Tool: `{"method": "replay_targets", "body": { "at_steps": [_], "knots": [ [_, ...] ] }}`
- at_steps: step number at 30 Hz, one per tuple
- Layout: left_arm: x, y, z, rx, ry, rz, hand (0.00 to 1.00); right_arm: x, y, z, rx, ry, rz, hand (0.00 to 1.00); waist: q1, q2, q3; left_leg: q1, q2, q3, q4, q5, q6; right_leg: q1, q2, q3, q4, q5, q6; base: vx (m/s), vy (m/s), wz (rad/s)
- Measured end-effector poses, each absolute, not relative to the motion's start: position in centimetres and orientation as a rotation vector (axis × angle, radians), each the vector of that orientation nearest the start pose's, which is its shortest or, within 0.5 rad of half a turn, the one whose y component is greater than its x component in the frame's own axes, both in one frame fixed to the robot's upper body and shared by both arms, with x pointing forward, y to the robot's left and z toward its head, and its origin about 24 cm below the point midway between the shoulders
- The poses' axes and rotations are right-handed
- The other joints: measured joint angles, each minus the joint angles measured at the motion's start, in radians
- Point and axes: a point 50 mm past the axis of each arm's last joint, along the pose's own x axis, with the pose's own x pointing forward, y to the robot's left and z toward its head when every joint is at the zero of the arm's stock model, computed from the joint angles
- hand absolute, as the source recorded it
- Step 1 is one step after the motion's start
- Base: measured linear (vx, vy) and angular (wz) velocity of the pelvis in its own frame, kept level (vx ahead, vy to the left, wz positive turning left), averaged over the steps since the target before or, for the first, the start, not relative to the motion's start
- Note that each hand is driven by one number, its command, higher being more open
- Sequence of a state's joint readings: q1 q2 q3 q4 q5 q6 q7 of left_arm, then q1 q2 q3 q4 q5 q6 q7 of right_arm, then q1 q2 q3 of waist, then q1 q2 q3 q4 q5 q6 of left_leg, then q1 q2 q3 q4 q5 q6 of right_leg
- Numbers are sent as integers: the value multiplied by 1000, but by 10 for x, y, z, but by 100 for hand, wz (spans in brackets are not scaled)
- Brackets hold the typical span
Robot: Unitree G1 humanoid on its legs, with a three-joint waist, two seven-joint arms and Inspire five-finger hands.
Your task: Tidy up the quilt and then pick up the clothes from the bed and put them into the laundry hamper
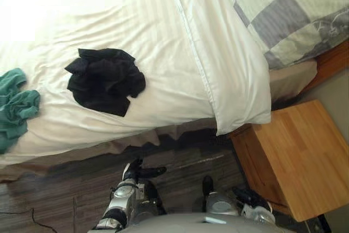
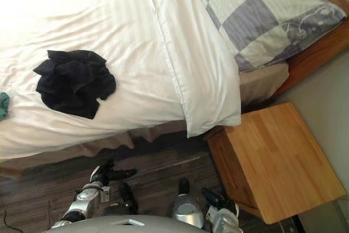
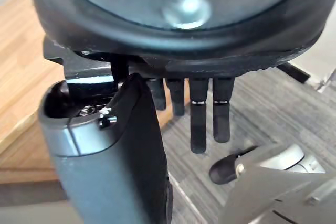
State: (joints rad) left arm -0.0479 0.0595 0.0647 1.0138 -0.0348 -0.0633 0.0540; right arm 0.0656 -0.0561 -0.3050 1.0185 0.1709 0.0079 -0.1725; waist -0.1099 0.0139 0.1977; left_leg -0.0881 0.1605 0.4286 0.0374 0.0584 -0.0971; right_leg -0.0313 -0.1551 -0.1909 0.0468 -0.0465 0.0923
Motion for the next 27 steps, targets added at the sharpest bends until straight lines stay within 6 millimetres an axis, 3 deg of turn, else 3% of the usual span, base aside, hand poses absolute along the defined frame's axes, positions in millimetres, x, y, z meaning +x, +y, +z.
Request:
{"method": "replay_targets", "body": {
  "at_steps": [1, 3, 5, 6, 7, 8, 9, 10, 11, 12, 13, 15, 16, 17, 18, 19, 20, 21, 22, 24, 25, 26, 27],
  "knots": [
    [155, 181, -142, 18, 907, 147, 100, 96, -214, -158, 155, 1076, -542, 100, 8, -11, 6, -73, 11, -38, 145, -52, 1, -3, -14, -17, 19, -3, 5, -33, 96, 52],
    [150, 181, -143, 28, 912, 143, 100, 97, -216, -157, 125, 1077, -503, 100, 17, -12, 6, -153, 14, -111, 279, -94, -2, -2, -27, -49, 42, -6, 11, -37, 133, 66],
    [154, 189, -140, 60, 897, 141, 100, 100, -218, -156, 91, 1069, -480, 100, 36, -15, 6, -166, 9, -126, 284, -120, 20, 13, -43, -87, 37, -1, 20, -20, 176, 64],
    [150, 198, -141, 77, 914, 157, 100, 102, -214, -156, 88, 1059, -464, 100, 39, -32, 4, -167, 6, -110, 291, -159, 47, 22, -66, -109, 38, 3, 23, -11, 202, 31],
    [141, 206, -144, 94, 940, 175, 100, 105, -210, -156, 98, 1048, -449, 100, 49, -44, 10, -185, 57, -95, 393, -212, 72, 36, -74, -112, 43, 7, 26, -5, 231, 24],
    [138, 212, -142, 109, 930, 195, 100, 106, -210, -155, 76, 1038, -432, 100, 50, -53, 6, -190, 130, -114, 476, -236, 66, 49, -89, -113, 42, 13, 38, 22, 218, 4],
    [135, 214, -143, 116, 939, 197, 100, 106, -211, -154, 61, 1039, -429, 100, 52, -49, -1, -190, 160, -136, 489, -240, 58, 51, -98, -111, 39, 19, 49, 40, 290, 2],
    [132, 213, -144, 122, 945, 198, 100, 107, -215, -153, 49, 1032, -432, 100, 50, -34, -13, -184, 214, -215, 469, -237, 49, 47, -119, -102, 36, 32, 78, 57, 304, 1],
    [131, 212, -145, 119, 947, 196, 100, 107, -217, -153, 44, 1029, -433, 100, 49, -24, -19, -182, 226, -260, 449, -233, 38, 43, -128, -97, 35, 34, 91, 102, 568, 9],
    [133, 209, -145, 124, 945, 188, 100, 107, -216, -153, 46, 1027, -434, 100, 47, -12, -27, -186, 228, -303, 433, -218, -144, 36, -156, -89, 31, 44, 132, 96, 601, 30],
    [139, 219, -141, 165, 939, 185, 100, 104, -206, -157, 101, 1050, -431, 100, 45, -57, -35, -220, 156, -289, 468, -243, -127, 30, -202, -55, 16, 39, 145, 105, 554, 44],
    [141, 227, -139, 191, 938, 196, 100, 102, -199, -158, 122, 1062, -410, 100, 36, -82, -50, -244, 125, -302, 493, -252, -123, 32, -191, -71, 19, 53, 139, 86, 196, 24],
    [137, 231, -140, 200, 949, 195, 100, 102, -191, -160, 142, 1069, -404, 100, 45, -93, -57, -251, 110, -295, 517, -277, -113, 32, -208, -78, 9, 124, 142, 84, 268, -10],
    [135, 231, -142, 217, 967, 175, 100, 107, -185, -159, 167, 1056, -402, 100, 53, -92, -64, -244, 103, -270, 496, -278, -92, -5, -215, -89, 29, 201, 70, 68, 391, -33],
    [134, 230, -142, 220, 966, 160, 100, 113, -181, -158, 159, 1054, -376, 100, 61, -89, -70, -221, 96, -239, 438, -257, -69, -45, -217, -137, 53, 255, -49, 52, 405, -34],
    [132, 228, -143, 218, 973, 136, 100, 120, -181, -156, 132, 1042, -343, 100, 54, -86, -68, -175, 83, -211, 355, -212, -47, -74, -217, -189, 129, 239, -82, 57, 272, -31],
    [132, 227, -143, 219, 976, 125, 100, 121, -180, -155, 135, 1040, -337, 100, 51, -85, -67, -146, 76, -206, 317, -193, -39, -84, -207, -207, 173, 206, -77, 113, 160, -21],
    [125, 223, -146, 226, 994, 96, 100, 122, -180, -155, 184, 1027, -354, 100, 50, -74, -65, -99, 70, -194, 254, -167, -29, -91, -151, -206, 242, 112, -41, 99, 80, -11],
    [121, 224, -147, 225, 1005, 94, 100, 122, -181, -155, 204, 1019, -358, 100, 47, -68, -63, -84, 70, -194, 231, -156, -26, -93, -110, -204, 264, 66, -41, 111, 66, 0],
    [123, 225, -147, 226, 1002, 101, 100, 129, -179, -151, 254, 971, -366, 100, 36, -55, -55, -56, 57, -203, 162, -114, -21, -104, 67, -163, 245, -61, -47, 56, 15, 27],
    [124, 225, -146, 227, 1001, 104, 100, 131, -177, -150, 266, 960, -368, 100, 34, -59, -53, -55, 41, -206, 155, -109, -22, -84, 99, -152, 188, -63, -47, 40, -36, 19],
    [126, 222, -147, 220, 1000, 107, 100, 136, -175, -148, 264, 942, -362, 100, 39, -69, -37, -26, 8, -197, 136, -105, -27, -33, 94, -159, 120, -71, -74, 42, -17, 7],
    [130, 211, -148, 197, 1004, 95, 100, 143, -176, -146, 253, 919, -349, 100, 47, -37, -13, -3, 0, -197, 106, -89, -26, -15, 90, -164, 102, -68, -80, 41, -13, -2]
  ]
}}
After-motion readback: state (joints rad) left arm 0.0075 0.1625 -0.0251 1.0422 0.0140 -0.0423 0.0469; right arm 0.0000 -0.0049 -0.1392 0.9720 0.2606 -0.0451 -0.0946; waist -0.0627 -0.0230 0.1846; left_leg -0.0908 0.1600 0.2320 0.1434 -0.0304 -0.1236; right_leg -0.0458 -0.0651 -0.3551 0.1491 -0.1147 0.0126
